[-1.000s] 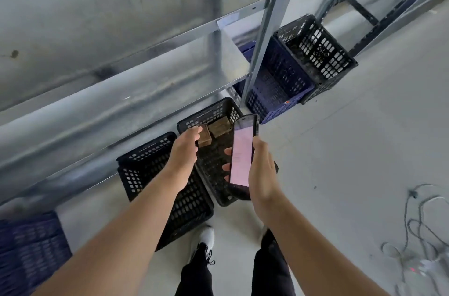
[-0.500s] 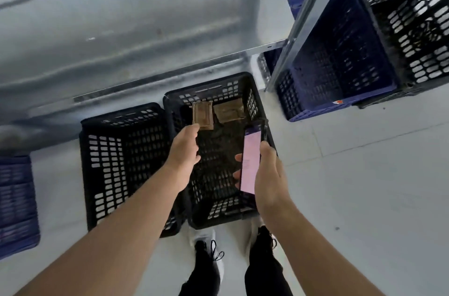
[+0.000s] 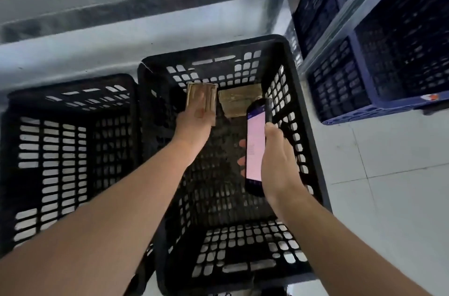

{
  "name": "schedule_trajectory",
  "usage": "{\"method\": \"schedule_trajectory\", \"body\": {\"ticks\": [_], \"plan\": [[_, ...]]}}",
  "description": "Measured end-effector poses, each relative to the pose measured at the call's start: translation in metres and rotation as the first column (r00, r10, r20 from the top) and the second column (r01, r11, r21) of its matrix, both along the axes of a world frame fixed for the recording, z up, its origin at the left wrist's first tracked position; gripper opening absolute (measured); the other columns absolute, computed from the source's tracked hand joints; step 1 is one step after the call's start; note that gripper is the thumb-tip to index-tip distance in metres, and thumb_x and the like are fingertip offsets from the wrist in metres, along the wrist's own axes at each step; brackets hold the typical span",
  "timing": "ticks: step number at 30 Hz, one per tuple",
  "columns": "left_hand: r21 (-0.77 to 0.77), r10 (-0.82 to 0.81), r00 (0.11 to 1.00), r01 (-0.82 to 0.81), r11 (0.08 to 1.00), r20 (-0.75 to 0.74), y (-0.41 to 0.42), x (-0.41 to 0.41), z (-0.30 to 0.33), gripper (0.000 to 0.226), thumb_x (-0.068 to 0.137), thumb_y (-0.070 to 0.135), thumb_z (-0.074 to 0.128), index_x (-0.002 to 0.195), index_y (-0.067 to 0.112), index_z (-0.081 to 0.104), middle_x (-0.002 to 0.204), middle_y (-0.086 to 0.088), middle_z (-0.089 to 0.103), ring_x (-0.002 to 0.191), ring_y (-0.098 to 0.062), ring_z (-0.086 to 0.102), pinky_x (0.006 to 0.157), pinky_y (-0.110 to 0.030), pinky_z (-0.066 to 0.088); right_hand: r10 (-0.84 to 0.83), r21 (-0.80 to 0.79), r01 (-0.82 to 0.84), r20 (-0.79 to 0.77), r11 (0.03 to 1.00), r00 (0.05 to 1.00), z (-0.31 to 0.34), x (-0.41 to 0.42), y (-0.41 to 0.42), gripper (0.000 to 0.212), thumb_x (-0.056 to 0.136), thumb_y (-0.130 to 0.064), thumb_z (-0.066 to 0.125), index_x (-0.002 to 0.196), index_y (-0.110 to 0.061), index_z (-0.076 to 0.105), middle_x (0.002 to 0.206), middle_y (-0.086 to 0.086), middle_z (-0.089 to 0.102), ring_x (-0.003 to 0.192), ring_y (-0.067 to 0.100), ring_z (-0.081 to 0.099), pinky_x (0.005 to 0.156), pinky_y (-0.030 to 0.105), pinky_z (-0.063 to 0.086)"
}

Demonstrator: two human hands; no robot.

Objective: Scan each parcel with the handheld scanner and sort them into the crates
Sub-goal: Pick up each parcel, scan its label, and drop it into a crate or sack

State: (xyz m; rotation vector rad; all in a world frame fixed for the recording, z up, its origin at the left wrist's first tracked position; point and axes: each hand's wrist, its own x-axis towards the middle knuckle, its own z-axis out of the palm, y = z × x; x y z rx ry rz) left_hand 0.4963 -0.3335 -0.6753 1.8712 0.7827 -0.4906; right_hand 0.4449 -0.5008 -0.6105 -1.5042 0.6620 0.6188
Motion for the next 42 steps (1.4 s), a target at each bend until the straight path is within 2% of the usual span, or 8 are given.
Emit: {"method": "schedule_trajectory", "body": {"ticks": [3,6,11,15,21,25,35,42], "plan": [[0.205,-0.221,0.975,0.215,0.955,0.011,0.008,0.019,-0.050,0.067,0.084,0.063,0.052,0.149,0.050,0.046,0.145,0.000,0.055,0.125,-0.025,0.058,0.105,-0.041,0.052,0.016,-0.025,-0.016,0.013,1.000,1.000,-0.040,0.008,0.003,0.055,0.088,-0.064,0.028,0.113,-0.034,0.067,0.108,0.000,0.074,0.085,0.022,0.072,0.074,0.042,0.058],[0.407,-0.429,0.900,0.419,0.812,-0.070,0.005,0.028,-0.072,0.068,0.100,0.038,0.063,0.160,0.041,0.033,0.161,-0.010,0.032,0.136,-0.038,0.039,0.116,-0.048,0.037,0.025,-0.050,-0.024,0.021,0.998,0.999,-0.069,0.012,0.006,0.054,0.088,-0.065,0.029,0.108,-0.035,0.068,0.103,-0.003,0.075,0.085,0.022,0.073,0.082,0.049,0.060],[0.470,-0.315,0.943,0.329,0.819,-0.109,0.005,0.028,-0.096,0.071,0.102,0.036,0.061,0.157,0.059,0.023,0.147,-0.022,0.024,0.124,-0.051,0.047,0.105,-0.051,0.046,0.044,-0.083,-0.043,0.006,0.996,0.999,-0.086,0.005,0.008,0.060,0.088,-0.067,0.026,0.107,-0.029,0.069,0.104,0.000,0.074,0.087,0.022,0.073,0.081,0.047,0.061],[0.422,-0.335,0.937,0.345,0.838,-0.101,0.008,0.011,-0.068,0.065,0.108,0.039,0.051,0.156,0.067,0.018,0.154,-0.026,0.018,0.122,-0.053,0.050,0.111,-0.050,0.047,0.044,-0.088,-0.045,-0.009,0.995,0.999,-0.058,-0.015,0.008,0.063,0.089,-0.066,0.026,0.109,-0.026,0.070,0.102,0.001,0.076,0.086,0.024,0.074,0.073,0.041,0.060],[0.300,-0.255,0.967,0.249,0.921,-0.018,0.010,-0.027,0.027,0.048,0.110,0.039,0.044,0.154,0.059,0.041,0.138,-0.014,0.028,0.113,-0.041,0.055,0.107,-0.034,0.049,-0.029,-0.043,0.029,-0.008,0.999,1.000,0.035,-0.046,0.010,0.053,0.088,-0.065,0.027,0.111,-0.036,0.066,0.108,0.002,0.074,0.082,0.020,0.070,0.073,0.041,0.057],[0.256,-0.252,0.966,0.232,0.938,0.048,0.013,-0.059,0.109,0.045,0.108,0.039,0.050,0.151,0.054,0.047,0.139,-0.012,0.029,0.112,-0.031,0.052,0.076,-0.010,0.040,-0.042,-0.041,0.042,0.009,0.998,0.999,0.122,-0.066,0.017,0.049,0.089,-0.063,0.025,0.105,-0.039,0.065,0.108,0.002,0.074,0.083,0.021,0.070,0.069,0.036,0.055],[0.091,-0.225,0.943,0.209,0.974,0.246,0.025,-0.135,0.322,0.052,0.104,0.050,0.056,0.150,0.066,0.039,0.152,-0.006,0.032,0.130,-0.023,0.046,0.118,-0.034,0.042,-0.051,0.000,0.051,0.140,0.999,0.989,0.352,-0.117,0.021,0.054,0.091,-0.056,0.026,0.103,-0.029,0.071,0.099,0.006,0.073,0.079,0.022,0.068,0.063,0.036,0.055],[0.007,-0.137,0.881,0.151,0.989,0.453,0.017,-0.192,0.469,0.068,0.086,0.068,0.062,0.148,0.072,0.034,0.161,-0.009,0.041,0.143,-0.031,0.048,0.118,-0.053,0.045,-0.053,0.097,0.031,0.243,0.995,0.969,0.492,-0.176,0.001,0.057,0.090,-0.055,0.031,0.111,-0.022,0.072,0.110,0.017,0.073,0.077,0.024,0.068,0.075,0.044,0.055]]}}
